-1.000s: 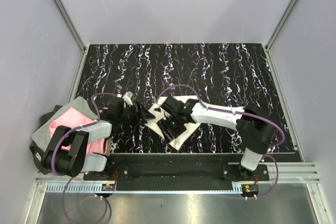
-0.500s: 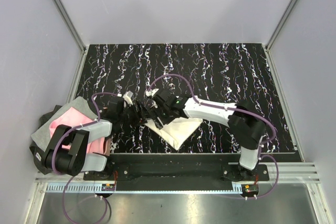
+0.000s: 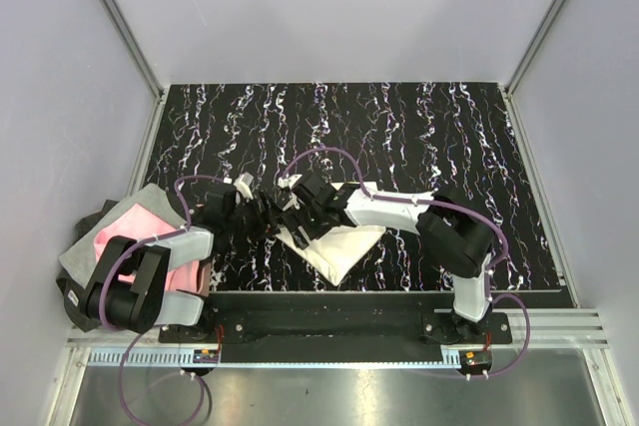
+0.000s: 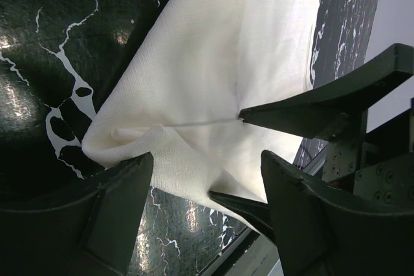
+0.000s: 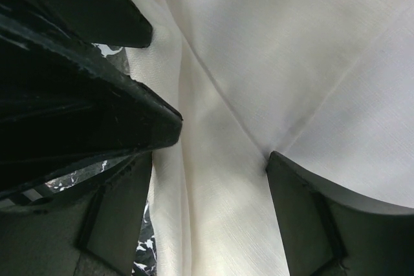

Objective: Fold the napkin, place the utensils inside, and roll it up
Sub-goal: Roll the napkin with the utensil

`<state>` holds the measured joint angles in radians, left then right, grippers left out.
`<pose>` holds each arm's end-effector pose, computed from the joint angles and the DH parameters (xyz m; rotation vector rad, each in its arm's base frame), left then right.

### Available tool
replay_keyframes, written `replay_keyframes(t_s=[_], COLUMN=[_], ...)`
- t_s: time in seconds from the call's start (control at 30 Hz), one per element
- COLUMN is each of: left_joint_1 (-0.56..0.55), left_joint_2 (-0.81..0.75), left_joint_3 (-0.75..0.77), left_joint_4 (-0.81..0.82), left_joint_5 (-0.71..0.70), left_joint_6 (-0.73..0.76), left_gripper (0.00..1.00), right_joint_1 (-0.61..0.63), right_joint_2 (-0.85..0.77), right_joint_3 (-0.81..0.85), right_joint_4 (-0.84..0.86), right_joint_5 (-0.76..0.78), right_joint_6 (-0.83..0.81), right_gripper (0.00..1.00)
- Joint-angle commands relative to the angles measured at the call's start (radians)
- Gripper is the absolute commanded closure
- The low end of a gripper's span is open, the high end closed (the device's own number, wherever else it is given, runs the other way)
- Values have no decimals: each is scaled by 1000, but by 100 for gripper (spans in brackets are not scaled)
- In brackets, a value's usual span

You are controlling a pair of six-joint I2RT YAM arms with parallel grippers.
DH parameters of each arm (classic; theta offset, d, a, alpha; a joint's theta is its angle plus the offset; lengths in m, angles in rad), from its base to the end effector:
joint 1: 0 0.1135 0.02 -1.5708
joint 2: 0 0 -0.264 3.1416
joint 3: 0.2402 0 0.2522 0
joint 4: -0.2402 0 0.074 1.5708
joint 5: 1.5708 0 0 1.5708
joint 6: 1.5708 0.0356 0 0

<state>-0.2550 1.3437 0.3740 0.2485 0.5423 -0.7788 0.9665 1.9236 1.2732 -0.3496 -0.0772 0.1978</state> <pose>0.2151 -0.0751 0.1336 -0.3329 2.4182 -1.1267 0.2260 0.3321 0.1685 -1.0251 2.4541 0.5148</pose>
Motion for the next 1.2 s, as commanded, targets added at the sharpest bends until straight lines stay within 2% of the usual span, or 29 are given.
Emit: replay_keyframes(t_s=[0.0, 0.47, 0.53, 0.7, 0.83, 0.93, 0.97, 1.0, 1.17], left_joint_1=[3, 3, 3, 3, 3, 3, 3, 3, 3], left_joint_2=[29, 48, 49, 51, 55, 54, 55, 54, 51], left_joint_3=[-3, 0, 0, 3, 6, 9, 9, 9, 11], left_joint_4=[-48, -32, -32, -38, -40, -45, -45, -45, -46], left_joint_5=[-65, -64, -62, -64, -64, -64, -65, -65, -65], left_joint_6=[33, 29, 29, 29, 29, 30, 30, 30, 32], left_gripper=[25, 25, 25, 25, 25, 25, 25, 25, 25], right_joint_1=[-5, -3, -3, 14, 86, 127, 145, 152, 172], right_joint_2=[25, -14, -21, -135, -193, -176, -158, -147, -77], right_joint_3=[-17, -35, -35, -6, 15, 49, 58, 63, 83], right_joint_4=[43, 38, 24, -57, -80, -98, -98, -97, -89], right_joint_5=[-78, -138, -109, 111, 185, 201, 198, 197, 146], right_joint_6=[29, 81, 83, 74, 57, 71, 83, 89, 126], right_gripper=[20, 22, 22, 20, 21, 31, 36, 46, 66])
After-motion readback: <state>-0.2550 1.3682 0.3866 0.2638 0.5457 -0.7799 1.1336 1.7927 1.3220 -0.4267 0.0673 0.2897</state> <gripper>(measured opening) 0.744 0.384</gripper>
